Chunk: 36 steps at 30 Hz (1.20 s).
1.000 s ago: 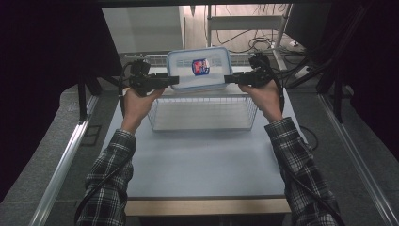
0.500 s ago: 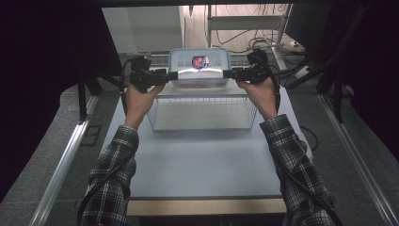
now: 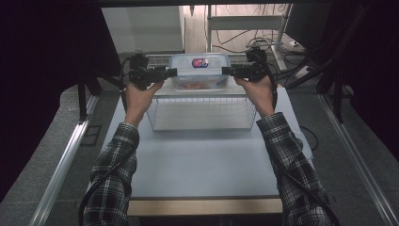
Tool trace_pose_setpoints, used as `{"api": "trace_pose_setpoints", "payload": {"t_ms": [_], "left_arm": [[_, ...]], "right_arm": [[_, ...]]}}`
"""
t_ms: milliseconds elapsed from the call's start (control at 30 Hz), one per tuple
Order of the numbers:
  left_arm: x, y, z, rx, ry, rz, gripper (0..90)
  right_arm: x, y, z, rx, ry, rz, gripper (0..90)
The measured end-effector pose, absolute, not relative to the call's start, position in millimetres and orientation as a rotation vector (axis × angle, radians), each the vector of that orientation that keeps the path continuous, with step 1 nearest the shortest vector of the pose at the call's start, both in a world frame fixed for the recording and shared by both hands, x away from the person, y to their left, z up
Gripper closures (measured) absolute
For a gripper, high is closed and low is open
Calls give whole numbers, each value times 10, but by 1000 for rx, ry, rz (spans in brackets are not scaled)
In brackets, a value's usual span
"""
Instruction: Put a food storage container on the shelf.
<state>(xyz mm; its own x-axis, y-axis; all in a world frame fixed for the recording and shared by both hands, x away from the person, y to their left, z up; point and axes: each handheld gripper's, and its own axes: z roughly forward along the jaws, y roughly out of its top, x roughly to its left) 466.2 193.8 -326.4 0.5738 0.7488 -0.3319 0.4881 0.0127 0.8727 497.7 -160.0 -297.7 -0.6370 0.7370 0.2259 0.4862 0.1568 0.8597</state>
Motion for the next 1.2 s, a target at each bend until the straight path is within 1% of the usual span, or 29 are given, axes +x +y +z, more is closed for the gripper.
{"api": "trace_pose_setpoints", "payload": {"t_ms": [133, 333, 433, 533, 633, 833, 1200], "left_arm": [[4598, 1936, -3242, 1675, 1011, 307, 288], [4441, 1873, -3254, 1740, 949, 346, 177], [4363, 1851, -3284, 1763, 922, 360, 140], [4279, 1827, -3303, 1790, 897, 381, 104], [4197, 1811, -3335, 1801, 866, 366, 68], [4023, 1767, -3417, 1826, 825, 371, 45], [3792, 1735, -3605, 1874, 778, 357, 29]], "right_arm": [[4928, -1609, -2950, 1153, 2189, 1492, 381], [4824, -1616, -2959, 1091, 2210, 1481, 202], [4770, -1639, -2988, 1057, 2203, 1480, 153], [4713, -1680, -3021, 1041, 2211, 1487, 124], [4650, -1731, -3061, 1018, 2218, 1497, 109], [4510, -1822, -3153, 986, 2224, 1486, 61], [4222, -1920, -3314, 898, 2267, 1461, 24]]}}
